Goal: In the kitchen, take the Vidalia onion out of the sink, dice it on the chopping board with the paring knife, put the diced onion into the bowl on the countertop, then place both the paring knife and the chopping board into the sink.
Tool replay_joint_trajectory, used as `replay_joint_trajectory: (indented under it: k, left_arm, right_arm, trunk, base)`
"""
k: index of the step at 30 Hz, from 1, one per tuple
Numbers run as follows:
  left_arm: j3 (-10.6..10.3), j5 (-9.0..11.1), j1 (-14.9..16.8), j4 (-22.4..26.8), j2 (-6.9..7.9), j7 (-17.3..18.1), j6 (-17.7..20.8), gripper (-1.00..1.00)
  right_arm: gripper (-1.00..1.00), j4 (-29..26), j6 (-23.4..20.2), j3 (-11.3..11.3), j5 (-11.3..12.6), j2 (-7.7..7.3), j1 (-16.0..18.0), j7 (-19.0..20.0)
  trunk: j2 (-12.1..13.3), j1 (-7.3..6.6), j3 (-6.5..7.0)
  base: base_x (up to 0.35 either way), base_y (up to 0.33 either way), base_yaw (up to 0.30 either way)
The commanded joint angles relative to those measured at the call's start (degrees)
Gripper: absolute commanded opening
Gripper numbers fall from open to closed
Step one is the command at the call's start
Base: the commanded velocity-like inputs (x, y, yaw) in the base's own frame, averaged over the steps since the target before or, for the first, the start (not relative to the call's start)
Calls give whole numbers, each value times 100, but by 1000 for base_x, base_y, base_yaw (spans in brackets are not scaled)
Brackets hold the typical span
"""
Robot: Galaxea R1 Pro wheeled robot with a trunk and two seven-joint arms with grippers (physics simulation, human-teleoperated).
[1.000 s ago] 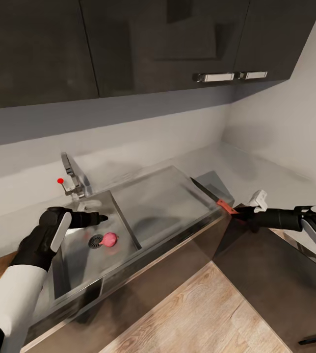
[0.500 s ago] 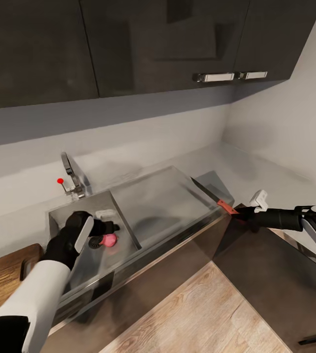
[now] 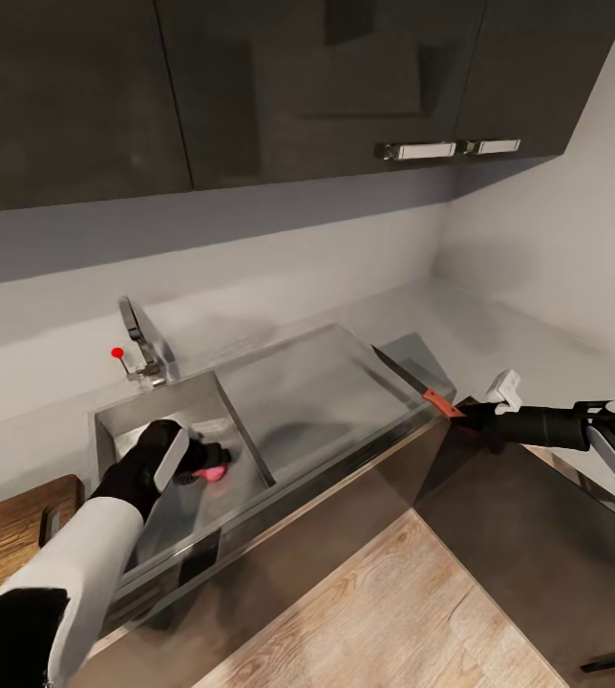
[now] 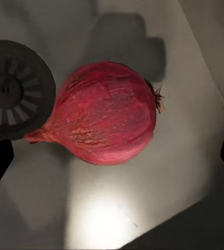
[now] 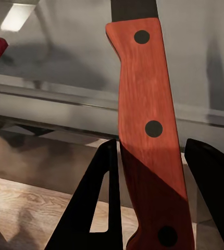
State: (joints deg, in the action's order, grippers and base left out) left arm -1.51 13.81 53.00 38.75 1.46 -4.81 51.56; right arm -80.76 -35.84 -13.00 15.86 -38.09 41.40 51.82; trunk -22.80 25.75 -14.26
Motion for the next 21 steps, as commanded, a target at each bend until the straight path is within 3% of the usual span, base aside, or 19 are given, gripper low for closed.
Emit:
replay_joint_trajectory:
  k: [1, 11, 21]
  left_arm:
    - [-16, 61, 57, -77, 0, -75, -20, 100]
    - [-16, 61, 416, -246, 1, -119, -99, 100]
    - [-50, 61, 465, -259, -5, -124, -102, 100]
  right_arm:
    - [-100, -1, -37, -10, 37, -6, 8, -6]
    - [-100, -1, -37, -9, 38, -6, 8, -5]
    - [-100, -1, -37, -9, 35, -6, 8, -5]
  trunk:
    - [-12, 3, -12]
    - [-12, 3, -12]
    - [-12, 3, -40]
  base:
    - [0, 0, 0]
    - [0, 0, 0]
    - [0, 0, 0]
